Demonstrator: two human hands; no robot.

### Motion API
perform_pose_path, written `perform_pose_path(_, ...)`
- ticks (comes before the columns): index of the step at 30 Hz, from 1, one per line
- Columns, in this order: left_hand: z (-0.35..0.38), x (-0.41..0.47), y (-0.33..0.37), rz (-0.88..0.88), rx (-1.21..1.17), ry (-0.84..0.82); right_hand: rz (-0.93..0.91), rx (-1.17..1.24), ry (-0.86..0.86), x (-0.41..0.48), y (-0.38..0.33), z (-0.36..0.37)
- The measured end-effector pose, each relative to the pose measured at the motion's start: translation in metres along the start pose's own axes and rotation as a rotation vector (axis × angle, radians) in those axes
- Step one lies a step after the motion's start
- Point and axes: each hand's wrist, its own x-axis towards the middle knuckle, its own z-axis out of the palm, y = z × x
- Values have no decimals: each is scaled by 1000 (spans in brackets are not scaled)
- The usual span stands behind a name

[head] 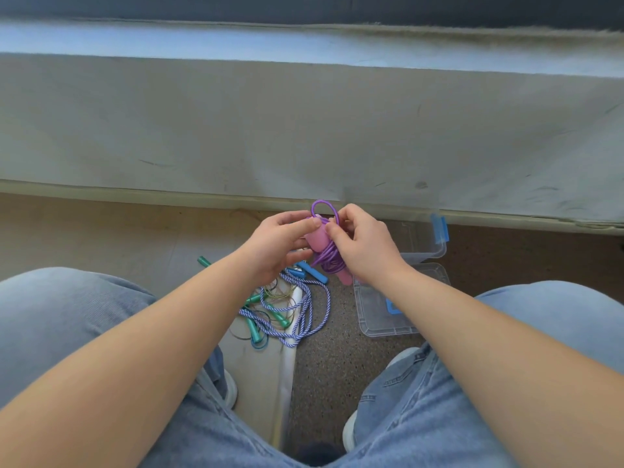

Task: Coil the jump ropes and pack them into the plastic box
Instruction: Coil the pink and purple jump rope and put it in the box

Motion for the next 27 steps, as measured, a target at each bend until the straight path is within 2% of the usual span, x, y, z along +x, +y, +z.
perform_pose_path(3,3,1,-2,-33,6,45,-34,-67,5,-2,-2,1)
perform_pose_path(9,11,8,-17,52,90,266,-235,-499,-42,-2,-7,6)
perform_pose_path(13,8,10,-19,108,168,364,-221,-453,-99,-1,-4,5)
perform_pose_path(16,4,7,-17,117,144,318,-227,-505,-185,0,1,6)
perform_pose_path(20,2,5,-15,78,85,203,-254,-549,-207,-2,5,9)
perform_pose_path(24,0,7,-11,133,257,221,-349,-585,-198,-2,6,11)
perform_pose_path(27,1,5,-6,181,308,211,-307,-425,-112,-3,2,10)
